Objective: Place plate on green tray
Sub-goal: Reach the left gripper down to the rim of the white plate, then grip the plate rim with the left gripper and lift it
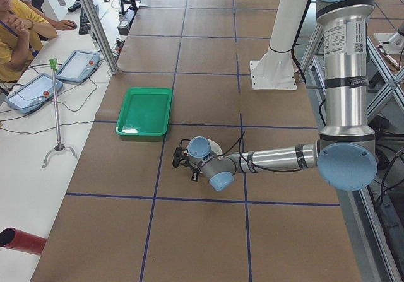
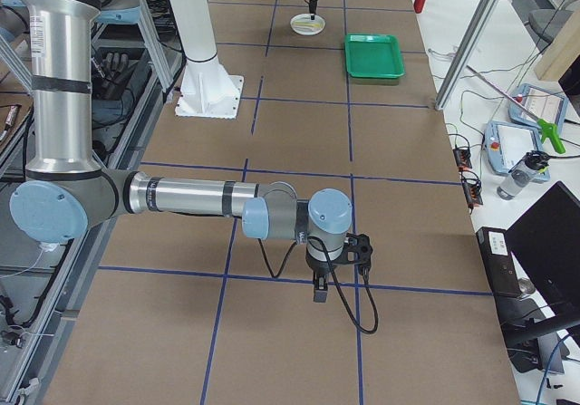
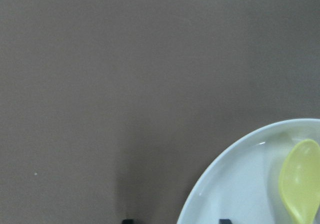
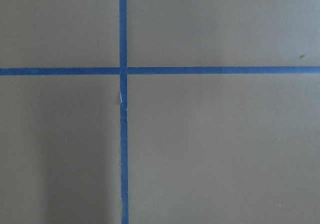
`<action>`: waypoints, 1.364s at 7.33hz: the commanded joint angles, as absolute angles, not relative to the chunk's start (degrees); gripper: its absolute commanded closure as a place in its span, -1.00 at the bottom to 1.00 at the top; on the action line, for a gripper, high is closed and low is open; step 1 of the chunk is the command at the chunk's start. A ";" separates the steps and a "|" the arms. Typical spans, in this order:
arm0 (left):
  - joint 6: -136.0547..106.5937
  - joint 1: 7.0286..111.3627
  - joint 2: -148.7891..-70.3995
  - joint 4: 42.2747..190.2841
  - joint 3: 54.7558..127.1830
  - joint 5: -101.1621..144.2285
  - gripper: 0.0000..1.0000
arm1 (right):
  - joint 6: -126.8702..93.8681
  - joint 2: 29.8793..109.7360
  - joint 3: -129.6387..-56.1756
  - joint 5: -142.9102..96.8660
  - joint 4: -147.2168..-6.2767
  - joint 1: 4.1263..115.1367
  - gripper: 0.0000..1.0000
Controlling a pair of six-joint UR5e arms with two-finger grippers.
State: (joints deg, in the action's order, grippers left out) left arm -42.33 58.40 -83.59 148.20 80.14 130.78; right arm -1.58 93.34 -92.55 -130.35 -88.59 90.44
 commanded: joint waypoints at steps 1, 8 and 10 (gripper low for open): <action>-42.80 58.45 -83.58 148.18 80.33 131.22 1.00 | -1.58 93.34 -92.55 -130.34 -88.59 90.44 -1.00; -52.64 66.45 -102.24 139.28 79.38 151.35 1.00 | -1.58 93.34 -92.55 -130.43 -88.59 90.44 -1.00; -52.12 66.10 -114.56 133.43 69.32 142.89 1.00 | -1.58 93.34 -92.55 -130.34 -88.59 90.44 -1.00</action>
State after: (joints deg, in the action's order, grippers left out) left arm -52.12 66.29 -107.35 136.48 75.16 148.47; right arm -1.58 93.34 -92.55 -130.41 -88.59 90.44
